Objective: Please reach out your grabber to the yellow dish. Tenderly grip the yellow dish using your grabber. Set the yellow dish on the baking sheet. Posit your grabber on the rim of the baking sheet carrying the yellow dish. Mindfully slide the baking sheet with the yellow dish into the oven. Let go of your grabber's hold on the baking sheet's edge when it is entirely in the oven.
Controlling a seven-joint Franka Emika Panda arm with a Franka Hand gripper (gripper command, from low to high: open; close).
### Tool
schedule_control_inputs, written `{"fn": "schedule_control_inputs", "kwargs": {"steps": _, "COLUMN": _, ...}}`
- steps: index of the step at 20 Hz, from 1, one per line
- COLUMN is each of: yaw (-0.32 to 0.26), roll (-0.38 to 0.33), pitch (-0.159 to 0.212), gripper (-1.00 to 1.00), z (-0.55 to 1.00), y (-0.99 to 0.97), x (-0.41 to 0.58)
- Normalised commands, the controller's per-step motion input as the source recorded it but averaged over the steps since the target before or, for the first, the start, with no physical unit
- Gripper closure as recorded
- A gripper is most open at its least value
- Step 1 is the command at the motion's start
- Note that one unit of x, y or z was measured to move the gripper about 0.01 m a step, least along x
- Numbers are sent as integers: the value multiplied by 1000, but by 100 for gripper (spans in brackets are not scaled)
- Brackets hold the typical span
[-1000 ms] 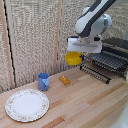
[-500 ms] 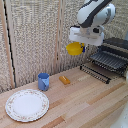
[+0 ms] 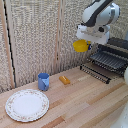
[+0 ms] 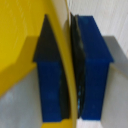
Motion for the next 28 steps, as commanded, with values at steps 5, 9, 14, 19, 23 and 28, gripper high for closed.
{"fn": "schedule_control_inputs", "kwargs": {"steps": 5, "yaw": -113, "roll": 12, "pitch": 0, "gripper": 100, "z": 77, "y": -849, "x": 90}}
{"fn": "schedule_control_inputs", "kwargs": {"steps": 9, "yaw": -138, "roll": 1, "pitch": 0, "gripper": 100, "z": 76, "y": -811, "x": 25}}
{"fn": "schedule_control_inputs", "kwargs": {"steps": 14, "yaw": -167, "roll": 0, "pitch": 0, "gripper": 100, "z": 21, "y": -749, "x": 0}}
{"fn": "schedule_control_inputs", "kwargs": {"steps": 19, "yaw": -143, "roll": 10, "pitch": 0, "gripper": 100, "z": 0, "y": -796, "x": 0}}
{"fn": "schedule_control_inputs", "kwargs": {"steps": 23, "yaw": -119, "roll": 25, "pitch": 0, "gripper": 100, "z": -1, "y": -834, "x": 0}}
{"fn": "schedule_control_inputs", "kwargs": {"steps": 28, "yaw": -93, "roll": 30, "pitch": 0, "gripper": 100, "z": -4, "y": -740, "x": 0}}
